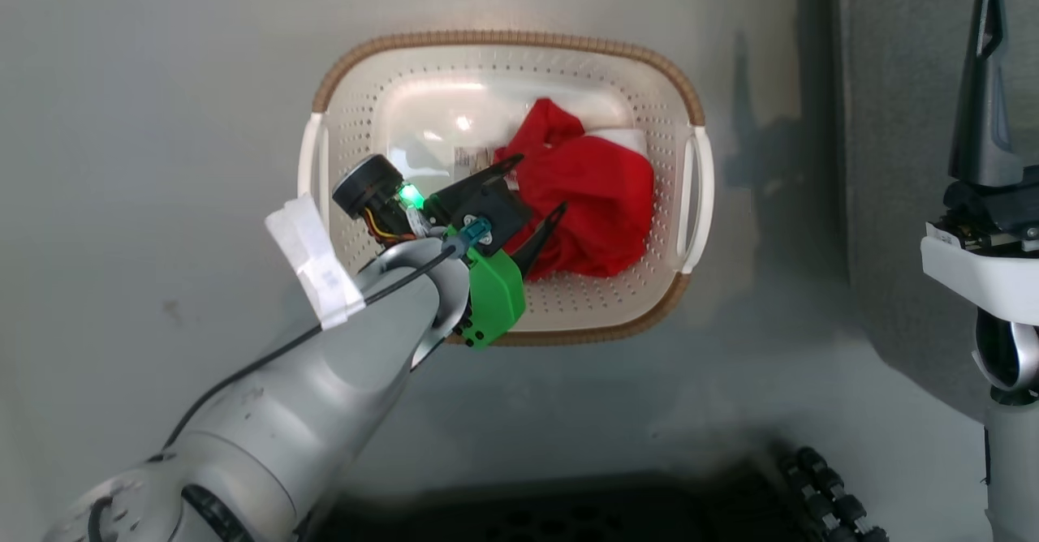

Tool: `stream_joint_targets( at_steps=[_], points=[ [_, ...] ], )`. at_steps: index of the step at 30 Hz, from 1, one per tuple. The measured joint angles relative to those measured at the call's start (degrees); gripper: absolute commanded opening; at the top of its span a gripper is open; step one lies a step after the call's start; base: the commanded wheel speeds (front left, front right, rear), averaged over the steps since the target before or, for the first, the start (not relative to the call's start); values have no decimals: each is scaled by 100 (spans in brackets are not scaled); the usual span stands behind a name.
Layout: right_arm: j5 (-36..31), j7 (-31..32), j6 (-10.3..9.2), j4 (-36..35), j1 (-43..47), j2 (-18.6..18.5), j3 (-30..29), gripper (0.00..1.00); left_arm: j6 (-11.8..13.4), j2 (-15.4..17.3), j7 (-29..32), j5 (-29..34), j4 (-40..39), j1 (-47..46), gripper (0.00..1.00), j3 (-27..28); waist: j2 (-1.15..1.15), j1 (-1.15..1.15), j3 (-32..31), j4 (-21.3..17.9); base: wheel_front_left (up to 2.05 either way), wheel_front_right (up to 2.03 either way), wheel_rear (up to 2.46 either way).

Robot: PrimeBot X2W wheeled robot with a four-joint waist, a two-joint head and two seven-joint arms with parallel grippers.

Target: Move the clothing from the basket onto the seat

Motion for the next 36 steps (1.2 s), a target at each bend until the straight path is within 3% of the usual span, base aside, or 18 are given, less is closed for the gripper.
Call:
stream_joint_targets(
  at_steps=[4,9,17,30,31,32,33,34,36],
  points=[
    [-23,0,0,-147,-24,2,9,100,0,-40,36,-191,411,-454,100,-586,0,0,470,-17,0,0,0],
    [-49,0,0,-298,-25,2,30,100,0,-99,31,-252,704,-918,100,-816,0,0,941,-54,0,0,0],
    [-53,0,0,-511,-15,4,147,100,0,-120,30,-47,921,-1118,100,-909,0,0,1376,-218,0,0,0],
    [-33,0,0,-797,97,25,352,100,0,-127,29,-42,935,-1279,100,-916,0,-1,1570,-485,0,0,0],
    [-33,0,0,-800,117,24,357,100,0,-127,29,-21,910,-1279,95,-917,0,-1,1573,-499,0,0,0],
    [-33,0,0,-804,129,22,360,100,0,-129,27,8,892,-1281,49,-916,0,-1,1576,-507,0,0,0],
    [-33,0,0,-810,130,21,363,100,0,-130,22,26,887,-1288,13,-917,0,-1,1580,-516,0,0,0],
    [-34,0,0,-815,130,19,368,100,0,-130,19,41,884,-1289,0,-917,0,-1,1581,-524,0,0,0],
    [-34,0,0,-822,135,16,372,100,0,-130,21,56,888,-1288,0,-916,0,-1,1576,-535,0,0,0]
  ],
)
